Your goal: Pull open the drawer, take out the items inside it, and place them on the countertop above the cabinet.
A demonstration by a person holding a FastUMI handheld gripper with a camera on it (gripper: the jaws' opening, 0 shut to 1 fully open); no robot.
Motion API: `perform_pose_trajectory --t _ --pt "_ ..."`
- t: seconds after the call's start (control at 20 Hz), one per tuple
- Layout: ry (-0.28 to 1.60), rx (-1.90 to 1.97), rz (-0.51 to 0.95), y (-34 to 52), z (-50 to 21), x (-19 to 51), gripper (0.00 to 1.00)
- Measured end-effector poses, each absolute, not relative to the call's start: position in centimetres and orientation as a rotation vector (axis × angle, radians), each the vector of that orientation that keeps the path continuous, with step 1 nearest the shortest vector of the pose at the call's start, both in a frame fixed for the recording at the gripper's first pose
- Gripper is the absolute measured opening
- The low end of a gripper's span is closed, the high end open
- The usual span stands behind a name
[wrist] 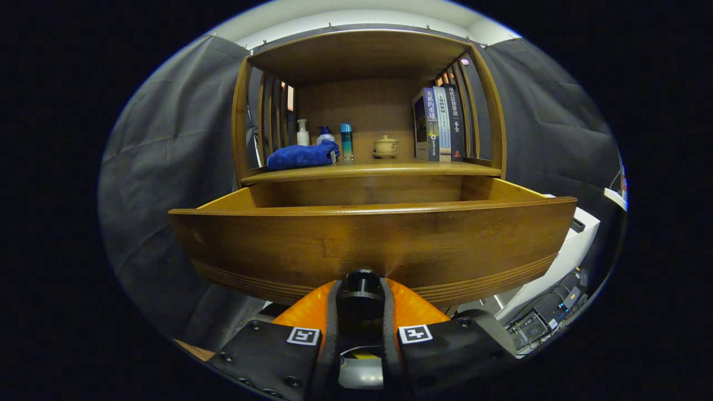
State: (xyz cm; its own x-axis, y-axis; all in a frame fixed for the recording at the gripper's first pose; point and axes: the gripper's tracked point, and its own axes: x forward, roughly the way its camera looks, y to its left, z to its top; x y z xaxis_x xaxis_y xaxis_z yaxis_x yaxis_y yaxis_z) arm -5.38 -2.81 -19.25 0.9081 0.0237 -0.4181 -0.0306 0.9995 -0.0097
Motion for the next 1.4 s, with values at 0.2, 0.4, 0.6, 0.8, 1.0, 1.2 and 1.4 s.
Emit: perform_pose_trajectory --t 0.2,0.4,0.6,0.8,1.0,1.2,1.4 --pt "0.466 -0.016 0.024 -2.9 -20.6 -6.0 0.38" --pt "0.464 -0.019 0.022 -2.9 -20.7 -5.9 0.42" --pt "0.439 -0.015 0.034 -2.5 -19.9 -6.0 0.56" --pt "0.264 -0.041 0.052 -2.0 -13.9 -5.7 0.97" --pt "0.073 -0.039 0.108 -1.2 -2.5 -2.9 0.97" --pt "0.032 -0.138 0.087 -3.2 5.3 4.1 0.97" --pt "0.384 -0.121 0.161 -2.0 -2.8 9.6 0.97"
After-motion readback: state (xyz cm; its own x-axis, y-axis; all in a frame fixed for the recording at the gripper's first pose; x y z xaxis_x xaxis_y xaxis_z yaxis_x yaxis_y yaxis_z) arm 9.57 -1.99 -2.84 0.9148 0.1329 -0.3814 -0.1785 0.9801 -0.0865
